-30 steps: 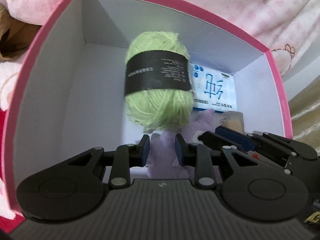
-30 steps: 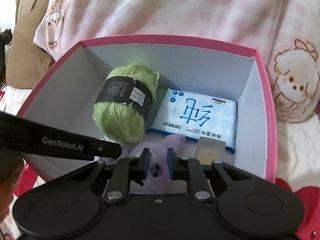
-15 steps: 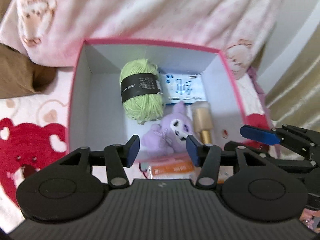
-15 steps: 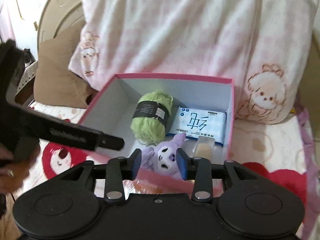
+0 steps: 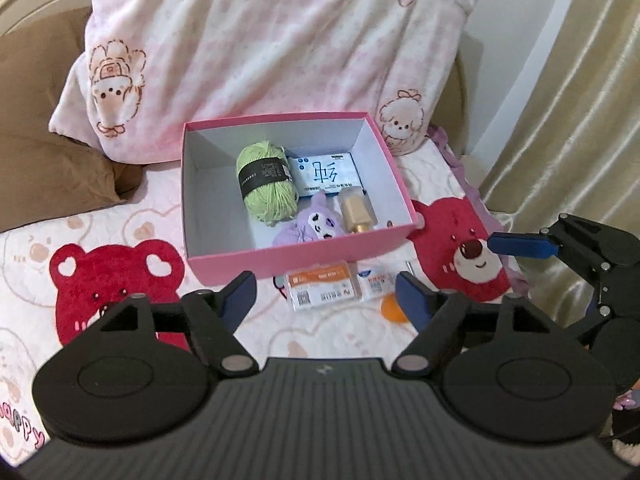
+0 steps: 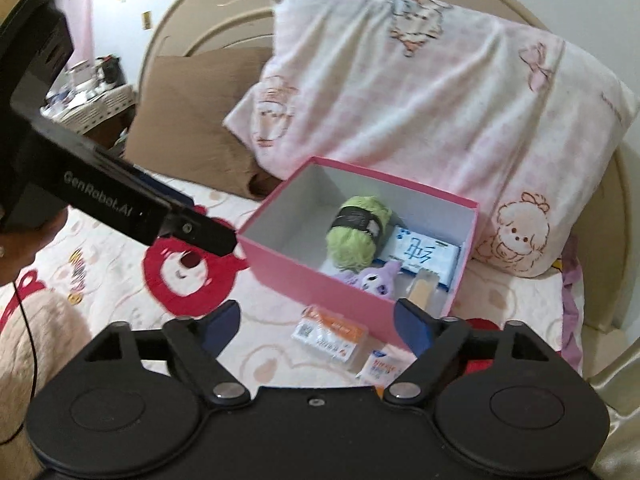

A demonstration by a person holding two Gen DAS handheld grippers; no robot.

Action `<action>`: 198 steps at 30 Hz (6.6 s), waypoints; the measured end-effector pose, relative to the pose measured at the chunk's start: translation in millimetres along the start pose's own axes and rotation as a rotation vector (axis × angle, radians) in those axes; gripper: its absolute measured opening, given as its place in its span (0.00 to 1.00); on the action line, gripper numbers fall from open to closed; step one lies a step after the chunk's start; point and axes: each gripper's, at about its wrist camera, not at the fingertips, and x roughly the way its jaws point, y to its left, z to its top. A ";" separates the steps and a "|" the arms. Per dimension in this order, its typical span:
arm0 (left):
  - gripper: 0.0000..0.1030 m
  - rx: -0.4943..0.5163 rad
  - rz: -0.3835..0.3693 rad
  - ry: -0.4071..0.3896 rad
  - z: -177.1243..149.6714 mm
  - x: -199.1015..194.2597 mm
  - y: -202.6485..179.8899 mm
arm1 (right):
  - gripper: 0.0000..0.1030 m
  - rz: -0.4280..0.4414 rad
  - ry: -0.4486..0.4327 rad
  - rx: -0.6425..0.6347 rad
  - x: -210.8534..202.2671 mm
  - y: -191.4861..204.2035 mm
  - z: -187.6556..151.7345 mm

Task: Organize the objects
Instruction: 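Raise the open left gripper out of the box, then lower the left gripper onto the clear orange-labelled card box and close, then lift the card box with the left gripper and carry it over the pink box, then lower the card box into the pink box and open the left gripper, then raise the open left gripper away from the box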

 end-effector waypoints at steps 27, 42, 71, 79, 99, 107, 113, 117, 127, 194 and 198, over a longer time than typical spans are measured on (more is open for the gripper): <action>0.88 -0.185 -0.086 -0.046 -64.2 136.5 45.2 | 0.91 0.012 0.051 0.054 128.0 1.5 -52.5; 0.64 -0.250 -0.083 -0.009 -79.0 204.4 64.0 | 0.91 -0.024 0.082 0.202 193.6 -15.3 -74.8; 0.43 -0.464 -0.169 0.120 -90.6 219.9 90.0 | 0.81 0.000 0.152 0.066 205.0 6.4 -90.1; 0.43 -0.428 -0.123 0.067 -96.8 210.9 73.8 | 0.81 -0.022 0.150 0.043 202.8 9.6 -93.2; 0.43 -0.223 -0.101 -0.014 -93.5 95.2 40.0 | 0.67 -0.014 0.001 0.113 104.7 39.6 -80.7; 0.43 -0.170 -0.066 -0.090 -81.1 43.0 27.8 | 0.62 -0.015 -0.026 0.075 65.7 56.8 -53.2; 0.43 -0.136 -0.055 -0.108 -68.6 14.5 23.5 | 0.62 -0.024 -0.048 0.056 45.6 66.0 -36.5; 0.43 -0.118 -0.056 -0.131 -58.0 2.5 22.7 | 0.62 -0.027 -0.062 0.052 35.8 66.2 -21.7; 0.43 -0.105 -0.052 -0.153 -15.9 2.3 33.6 | 0.62 -0.028 -0.086 0.054 43.1 50.1 18.4; 0.75 0.005 0.189 -0.011 42.6 34.6 9.2 | 0.64 0.107 0.078 0.158 61.7 -31.9 58.7; 0.78 0.045 0.170 -0.050 36.7 -2.5 -15.4 | 0.67 0.090 0.061 0.112 24.2 -24.3 51.6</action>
